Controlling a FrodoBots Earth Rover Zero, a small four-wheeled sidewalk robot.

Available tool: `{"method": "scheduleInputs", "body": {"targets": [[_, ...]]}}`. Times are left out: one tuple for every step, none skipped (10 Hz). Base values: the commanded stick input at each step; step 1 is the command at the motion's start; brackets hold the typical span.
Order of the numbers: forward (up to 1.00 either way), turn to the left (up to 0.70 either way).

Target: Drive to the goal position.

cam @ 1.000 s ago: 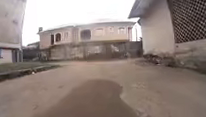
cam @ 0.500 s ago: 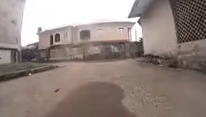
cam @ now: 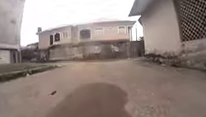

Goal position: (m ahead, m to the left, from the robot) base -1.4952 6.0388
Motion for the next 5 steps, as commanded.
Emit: {"method": "scheduleInputs", "body": {"targets": [[0.3, 0.0], [0.3, 0.0], [0.3, 0.16], [0.3, 0.51], [0.3, 0.48]]}}
